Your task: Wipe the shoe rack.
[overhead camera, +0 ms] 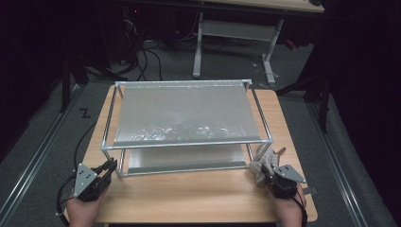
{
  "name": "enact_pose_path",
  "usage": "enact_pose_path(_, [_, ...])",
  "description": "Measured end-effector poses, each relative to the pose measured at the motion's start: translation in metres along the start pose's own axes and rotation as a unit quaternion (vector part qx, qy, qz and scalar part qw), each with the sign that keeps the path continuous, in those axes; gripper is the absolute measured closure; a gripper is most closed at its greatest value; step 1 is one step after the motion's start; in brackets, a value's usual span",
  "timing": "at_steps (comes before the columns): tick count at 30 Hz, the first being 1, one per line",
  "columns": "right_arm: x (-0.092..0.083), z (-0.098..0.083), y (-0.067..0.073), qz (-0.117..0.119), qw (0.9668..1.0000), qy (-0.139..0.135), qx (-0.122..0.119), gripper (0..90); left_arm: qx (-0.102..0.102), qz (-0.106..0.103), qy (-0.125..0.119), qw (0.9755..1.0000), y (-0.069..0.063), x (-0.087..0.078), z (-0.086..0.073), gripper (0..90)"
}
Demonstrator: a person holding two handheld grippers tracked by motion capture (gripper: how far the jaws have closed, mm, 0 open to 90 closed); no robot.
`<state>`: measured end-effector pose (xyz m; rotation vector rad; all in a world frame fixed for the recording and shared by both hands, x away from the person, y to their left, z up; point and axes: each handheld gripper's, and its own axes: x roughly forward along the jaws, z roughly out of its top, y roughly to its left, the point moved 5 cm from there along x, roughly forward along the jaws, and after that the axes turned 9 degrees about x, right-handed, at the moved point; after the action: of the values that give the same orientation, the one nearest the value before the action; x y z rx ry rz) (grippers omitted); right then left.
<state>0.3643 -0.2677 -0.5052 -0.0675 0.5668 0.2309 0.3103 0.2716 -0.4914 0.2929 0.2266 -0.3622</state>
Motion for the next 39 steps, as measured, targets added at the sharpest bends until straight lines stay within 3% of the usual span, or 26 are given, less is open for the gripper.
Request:
enact_pose_path(4, [0.002,-0.001,-0.001,0.000,1.0000,0.004,0.003,73.5,0.001,0.000,0.000,1.0000,0.000,0.000,0.000,79.3])
enact_pose_path(12, [-0.020,0.026,0.002,-0.005,0.9987,-0.051,-0.005,73.4,0.002,0.000,-0.001,1.0000,0.000,0.000,0.000,79.3])
enact_pose_path(16, [-0.034,0.041,0.003,-0.005,0.9966,-0.082,-0.009,73.4,0.003,0.000,-0.002,1.0000,0.000,0.001,0.000,79.2])
enact_pose_path(17, [-0.044,0.051,0.002,-0.005,0.9948,-0.102,-0.010,73.4,0.003,0.000,-0.002,1.0000,0.001,0.001,0.000,79.2])
enact_pose_path(25, [-0.067,0.079,0.000,-0.007,0.9881,-0.153,-0.013,73.4,0.003,0.000,-0.002,1.0000,0.001,0.001,-0.001,79.1])
enact_pose_path(31, [-0.057,0.070,-0.001,0.000,0.9916,-0.129,-0.010,73.5,0.003,0.000,-0.003,1.0000,0.002,0.001,-0.001,79.2])
enact_pose_path(39, [-0.025,0.025,0.002,0.014,0.9985,-0.053,-0.007,73.5,0.003,0.000,-0.003,1.0000,0.002,0.001,-0.001,79.2])
